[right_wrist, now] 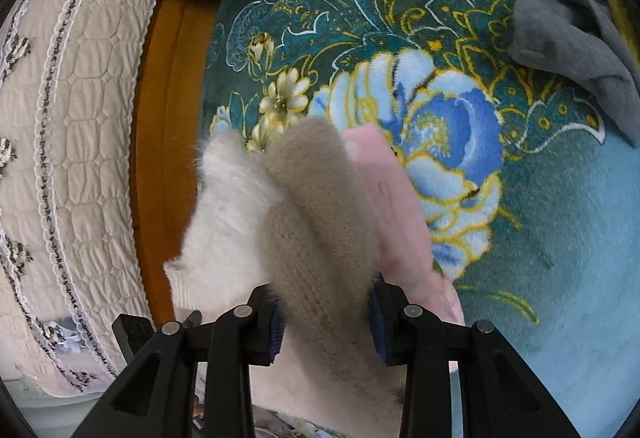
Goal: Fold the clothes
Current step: 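Lift the folded sweater with both grippers and carry it toward the pink garment, then lower the folded sweater onto the folded pink garment with both grippers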
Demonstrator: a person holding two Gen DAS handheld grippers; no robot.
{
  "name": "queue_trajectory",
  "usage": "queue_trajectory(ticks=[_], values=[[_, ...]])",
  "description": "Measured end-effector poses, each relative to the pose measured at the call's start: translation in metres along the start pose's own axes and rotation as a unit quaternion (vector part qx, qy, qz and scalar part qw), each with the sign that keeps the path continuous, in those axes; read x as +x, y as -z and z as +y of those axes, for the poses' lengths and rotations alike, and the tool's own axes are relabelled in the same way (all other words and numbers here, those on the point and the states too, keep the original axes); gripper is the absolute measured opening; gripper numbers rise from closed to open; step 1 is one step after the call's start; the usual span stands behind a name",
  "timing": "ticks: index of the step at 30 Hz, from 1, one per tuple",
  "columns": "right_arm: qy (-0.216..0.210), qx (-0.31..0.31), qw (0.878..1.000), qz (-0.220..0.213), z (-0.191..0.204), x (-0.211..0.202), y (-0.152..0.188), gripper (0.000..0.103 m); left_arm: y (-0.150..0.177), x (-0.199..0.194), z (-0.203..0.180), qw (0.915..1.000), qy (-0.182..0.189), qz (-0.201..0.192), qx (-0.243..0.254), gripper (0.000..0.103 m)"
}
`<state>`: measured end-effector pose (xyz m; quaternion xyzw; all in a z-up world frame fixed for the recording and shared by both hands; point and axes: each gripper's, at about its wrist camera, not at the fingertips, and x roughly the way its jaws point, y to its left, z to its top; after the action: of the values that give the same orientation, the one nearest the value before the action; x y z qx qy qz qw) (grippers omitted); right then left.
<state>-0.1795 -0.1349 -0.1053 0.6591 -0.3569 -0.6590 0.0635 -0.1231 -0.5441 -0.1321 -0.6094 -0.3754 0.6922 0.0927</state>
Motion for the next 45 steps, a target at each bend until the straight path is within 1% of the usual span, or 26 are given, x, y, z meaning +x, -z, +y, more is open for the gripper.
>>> queue_trajectory(ticks=[2, 5, 7, 9, 11, 14, 17, 19, 20, 22, 24, 27, 28, 29, 30, 32, 35, 39, 43, 45], values=[[0.003, 0.0, 1.0, 0.001, 0.001, 0.003, -0.001, 0.04, -0.001, -0.002, -0.001, 1.0, 0.002, -0.001, -0.007, 0.04], [0.008, -0.001, 1.0, 0.008, 0.003, 0.003, -0.001, 0.044, 0.001, -0.01, -0.008, 1.0, -0.007, 0.002, -0.003, 0.042], [0.013, -0.004, 1.0, 0.021, 0.005, -0.001, -0.001, 0.046, 0.002, -0.018, -0.012, 0.9998, -0.017, 0.005, -0.002, 0.043], [0.025, -0.018, 0.999, 0.022, 0.008, -0.01, 0.0, 0.047, 0.002, -0.029, -0.016, 0.9994, -0.033, 0.004, 0.001, 0.043], [0.039, -0.034, 0.999, 0.013, 0.012, -0.022, 0.001, 0.047, 0.001, -0.047, -0.02, 0.9986, -0.051, -0.009, 0.007, 0.045], [0.055, -0.053, 0.997, -0.011, 0.018, -0.043, 0.001, 0.047, 0.003, -0.07, -0.027, 0.9971, -0.064, -0.036, 0.017, 0.045], [0.069, -0.068, 0.994, -0.044, 0.025, -0.063, 0.006, 0.047, 0.014, -0.086, -0.047, 0.9947, -0.069, -0.058, 0.049, 0.045], [0.076, -0.081, 0.992, -0.059, 0.033, -0.07, 0.014, 0.047, 0.028, -0.081, -0.068, 0.993, -0.062, -0.053, 0.085, 0.045], [0.076, -0.089, 0.991, -0.064, 0.037, -0.071, 0.021, 0.047, 0.038, -0.077, -0.076, 0.991, -0.066, -0.047, 0.106, 0.045], [0.075, -0.107, 0.989, -0.072, 0.047, -0.071, 0.039, 0.047, 0.056, -0.062, -0.093, 0.9822, -0.09, -0.034, 0.162, 0.045], [0.082, -0.13, 0.985, -0.073, 0.052, -0.066, 0.056, 0.047, 0.068, -0.048, -0.099, 0.974, -0.105, -0.028, 0.199, 0.045], [0.101, -0.179, 0.978, -0.045, 0.057, -0.045, 0.079, 0.047, 0.073, -0.026, -0.091, 0.9708, -0.126, -0.006, 0.204, 0.045], [0.113, -0.198, 0.973, -0.03, 0.058, -0.034, 0.085, 0.047, 0.072, -0.022, -0.088, 0.9702, -0.13, -0.008, 0.205, 0.045], [0.124, -0.209, 0.969, -0.03, 0.058, -0.029, 0.086, 0.048, 0.07, -0.019, -0.085, 0.9697, -0.132, -0.009, 0.205, 0.045], [0.135, -0.22, 0.966, -0.03, 0.058, -0.024, 0.088, 0.048, 0.068, -0.017, -0.082, 0.9714, -0.129, -0.012, 0.199, 0.045], [0.151, -0.222, 0.962, -0.05, 0.056, -0.02, 0.083, 0.047, 0.06, -0.015, -0.073, 0.9773, -0.114, -0.016, 0.178, 0.045], [0.155, -0.208, 0.964, -0.054, 0.05, -0.012, 0.074, 0.046, 0.051, -0.006, -0.063, 0.9831, -0.1, -0.013, 0.153, 0.045], [0.166, -0.204, 0.964, -0.05, 0.048, 0.002, 0.066, 0.046, 0.047, 0.001, -0.058, 0.9842, -0.098, -0.01, 0.147, 0.045], [0.176, -0.201, 0.963, -0.046, 0.045, 0.016, 0.059, 0.046, 0.043, 0.006, -0.053, 0.9869, -0.088, -0.01, 0.135, 0.046], [0.176, -0.193, 0.964, -0.041, 0.042, 0.02, 0.055, 0.046, 0.042, 0.008, -0.052, 0.9877, -0.086, -0.01, 0.13, 0.047]])
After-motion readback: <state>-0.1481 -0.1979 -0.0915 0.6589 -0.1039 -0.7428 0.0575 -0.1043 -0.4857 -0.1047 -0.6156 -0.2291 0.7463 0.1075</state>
